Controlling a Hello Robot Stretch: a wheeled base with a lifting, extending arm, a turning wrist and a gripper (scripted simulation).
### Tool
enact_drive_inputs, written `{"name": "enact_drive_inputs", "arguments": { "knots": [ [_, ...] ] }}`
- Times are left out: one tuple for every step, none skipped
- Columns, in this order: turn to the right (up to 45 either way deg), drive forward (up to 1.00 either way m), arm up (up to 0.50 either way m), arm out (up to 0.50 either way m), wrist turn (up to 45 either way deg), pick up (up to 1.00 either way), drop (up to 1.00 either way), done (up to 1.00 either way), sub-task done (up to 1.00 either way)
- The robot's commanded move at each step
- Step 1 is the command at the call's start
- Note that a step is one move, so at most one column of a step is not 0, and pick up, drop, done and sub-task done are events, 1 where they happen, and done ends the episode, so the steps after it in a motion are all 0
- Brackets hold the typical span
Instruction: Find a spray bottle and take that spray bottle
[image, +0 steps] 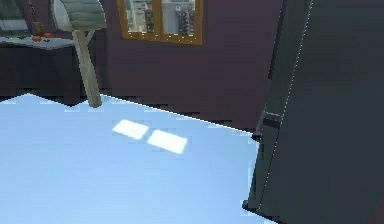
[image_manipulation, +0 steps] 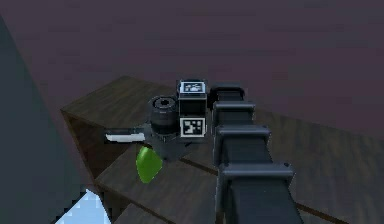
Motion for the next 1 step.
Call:
{"name": "enact_drive_inputs", "arguments": {
  "knots": [
    [0.0,0.0,0.0,0.0,0.0,1.0,0.0,0.0,0.0]
  ]
}}
